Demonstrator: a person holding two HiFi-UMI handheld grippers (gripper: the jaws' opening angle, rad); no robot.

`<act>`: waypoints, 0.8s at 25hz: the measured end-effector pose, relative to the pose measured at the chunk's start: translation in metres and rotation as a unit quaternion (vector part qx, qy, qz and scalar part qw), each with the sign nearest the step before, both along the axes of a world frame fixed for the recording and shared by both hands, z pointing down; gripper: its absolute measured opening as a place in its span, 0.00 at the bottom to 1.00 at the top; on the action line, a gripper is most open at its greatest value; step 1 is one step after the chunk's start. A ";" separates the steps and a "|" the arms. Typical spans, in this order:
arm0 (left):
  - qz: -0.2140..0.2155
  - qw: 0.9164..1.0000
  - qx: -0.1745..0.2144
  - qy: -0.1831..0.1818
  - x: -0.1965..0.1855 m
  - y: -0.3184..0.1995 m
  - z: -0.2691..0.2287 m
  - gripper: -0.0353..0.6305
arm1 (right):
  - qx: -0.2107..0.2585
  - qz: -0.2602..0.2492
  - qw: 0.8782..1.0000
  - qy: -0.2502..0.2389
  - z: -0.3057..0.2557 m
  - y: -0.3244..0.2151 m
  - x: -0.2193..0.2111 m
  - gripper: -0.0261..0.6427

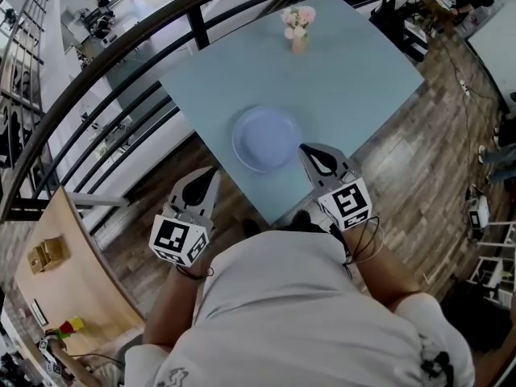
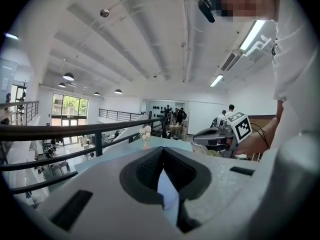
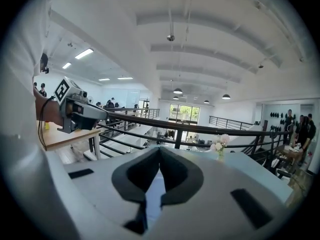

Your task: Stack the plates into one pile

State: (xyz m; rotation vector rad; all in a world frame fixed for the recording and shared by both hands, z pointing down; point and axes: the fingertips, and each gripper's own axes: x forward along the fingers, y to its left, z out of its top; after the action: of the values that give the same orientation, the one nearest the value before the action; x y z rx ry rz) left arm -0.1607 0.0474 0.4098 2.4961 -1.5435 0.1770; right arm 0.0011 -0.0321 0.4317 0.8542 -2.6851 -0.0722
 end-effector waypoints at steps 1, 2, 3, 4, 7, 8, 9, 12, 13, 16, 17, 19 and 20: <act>-0.002 1.000 0.003 -0.001 0.003 0.000 -0.002 0.06 | 0.002 -0.003 1.000 -0.001 -0.002 0.001 0.004 0.05; -0.005 1.000 0.004 -0.003 0.006 0.000 -0.004 0.06 | 0.003 -0.006 1.000 -0.004 -0.005 0.002 0.009 0.05; -0.008 1.000 0.005 -0.004 0.010 0.000 -0.005 0.06 | 0.003 -0.009 1.000 -0.006 -0.007 0.002 0.013 0.05; -0.011 1.000 0.005 -0.004 0.014 -0.001 -0.007 0.06 | 0.003 -0.012 1.000 -0.007 -0.009 0.002 0.018 0.05; -0.021 1.000 0.010 -0.004 0.030 -0.003 -0.014 0.06 | 0.000 -0.023 1.000 -0.008 -0.012 0.000 0.034 0.05; -0.025 1.000 0.015 -0.005 0.037 -0.003 -0.016 0.06 | 0.001 -0.028 1.000 -0.010 -0.014 -0.002 0.040 0.05; -0.031 0.999 0.021 -0.006 0.043 -0.004 -0.019 0.06 | 0.002 -0.032 0.999 -0.012 -0.016 -0.003 0.046 0.05; -0.045 0.998 0.030 -0.009 0.065 -0.006 -0.022 0.06 | 0.004 -0.042 0.999 -0.012 -0.020 -0.005 0.066 0.05; -0.050 0.998 0.029 -0.010 0.073 -0.005 -0.022 0.06 | 0.003 -0.045 0.999 -0.011 -0.020 -0.005 0.073 0.05; -0.062 0.998 0.026 -0.012 0.097 -0.005 -0.022 0.06 | 0.002 -0.056 0.998 -0.013 -0.022 -0.003 0.096 0.05; -0.066 0.997 0.026 -0.012 0.106 -0.005 -0.022 0.06 | 0.002 -0.060 0.998 -0.015 -0.022 -0.003 0.103 0.05; -0.073 0.997 0.024 -0.012 0.124 -0.004 -0.022 0.06 | 0.000 -0.071 0.997 -0.016 -0.020 0.000 0.119 0.05; -0.076 0.997 0.023 -0.013 0.134 -0.002 -0.021 0.06 | -0.002 -0.078 0.997 -0.016 -0.018 0.003 0.126 0.05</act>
State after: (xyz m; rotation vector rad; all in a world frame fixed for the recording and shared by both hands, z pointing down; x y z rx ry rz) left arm -0.0269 0.0455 0.3892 2.4051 -1.7586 0.1522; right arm 0.1272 -0.0293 0.4136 0.6490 -2.7759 -0.0903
